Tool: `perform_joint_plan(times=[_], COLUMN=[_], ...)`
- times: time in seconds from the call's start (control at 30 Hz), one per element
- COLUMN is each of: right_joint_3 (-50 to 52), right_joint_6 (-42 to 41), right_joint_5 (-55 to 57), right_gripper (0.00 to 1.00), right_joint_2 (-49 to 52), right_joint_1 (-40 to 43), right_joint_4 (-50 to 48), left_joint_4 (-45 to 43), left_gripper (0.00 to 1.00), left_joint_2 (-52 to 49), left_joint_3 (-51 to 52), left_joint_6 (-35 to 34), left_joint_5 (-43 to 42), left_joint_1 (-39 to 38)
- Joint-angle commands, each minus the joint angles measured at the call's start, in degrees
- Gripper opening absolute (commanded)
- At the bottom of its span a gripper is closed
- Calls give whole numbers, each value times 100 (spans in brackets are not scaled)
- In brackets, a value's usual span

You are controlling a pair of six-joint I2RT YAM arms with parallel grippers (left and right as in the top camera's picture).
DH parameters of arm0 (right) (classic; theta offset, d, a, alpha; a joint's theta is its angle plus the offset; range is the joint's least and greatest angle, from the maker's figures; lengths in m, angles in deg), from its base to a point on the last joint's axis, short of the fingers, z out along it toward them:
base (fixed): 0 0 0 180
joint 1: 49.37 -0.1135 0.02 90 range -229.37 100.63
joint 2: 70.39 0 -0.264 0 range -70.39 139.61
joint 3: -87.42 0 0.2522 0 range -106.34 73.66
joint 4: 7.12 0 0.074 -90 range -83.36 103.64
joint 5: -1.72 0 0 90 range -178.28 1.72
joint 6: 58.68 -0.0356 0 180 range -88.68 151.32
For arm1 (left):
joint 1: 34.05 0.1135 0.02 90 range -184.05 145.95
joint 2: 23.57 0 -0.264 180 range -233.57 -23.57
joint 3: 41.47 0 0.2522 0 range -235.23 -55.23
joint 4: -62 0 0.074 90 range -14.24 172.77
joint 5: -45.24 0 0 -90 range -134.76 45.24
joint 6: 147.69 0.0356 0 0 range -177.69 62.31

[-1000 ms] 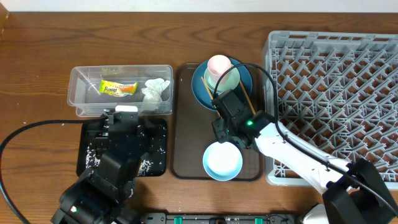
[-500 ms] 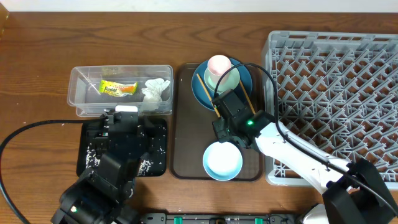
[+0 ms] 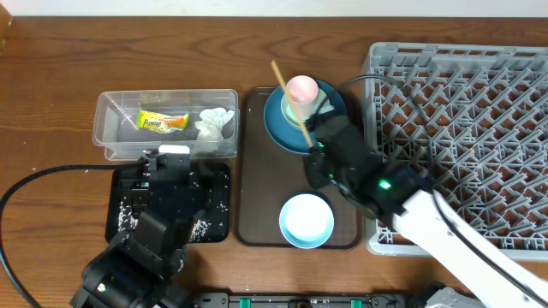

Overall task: Sort waste into correct bins and load items into the dishwasher rack
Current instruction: 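Lift the chopsticks with the right gripper toward the grey dish rack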

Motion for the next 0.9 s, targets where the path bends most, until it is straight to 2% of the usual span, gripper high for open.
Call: perform_joint_plan(times=[0.0, 0.27, 0.47, 0.87], right_joint_3=[-70, -61, -44, -9], right_joint_6=[-155, -446, -492, -490], right_joint_5=[680, 933, 890, 859], right_gripper=[1, 1, 1, 1], right_joint_2=[-367, -629, -542, -293], right_joint_1=[205, 1058, 1602, 1665], right_joint_4=[413, 1519, 1888, 1980], left_joint_4=[-2, -2, -2, -2], left_gripper=[95, 95, 95, 95], left_joint_2=[0, 0, 0, 0], left_joint_3=[-175, -175, -175, -175], left_joint_6=[-94, -94, -94, -94], left_joint_5=[136, 136, 136, 133], left_joint_1=[-9, -9, -9, -9])
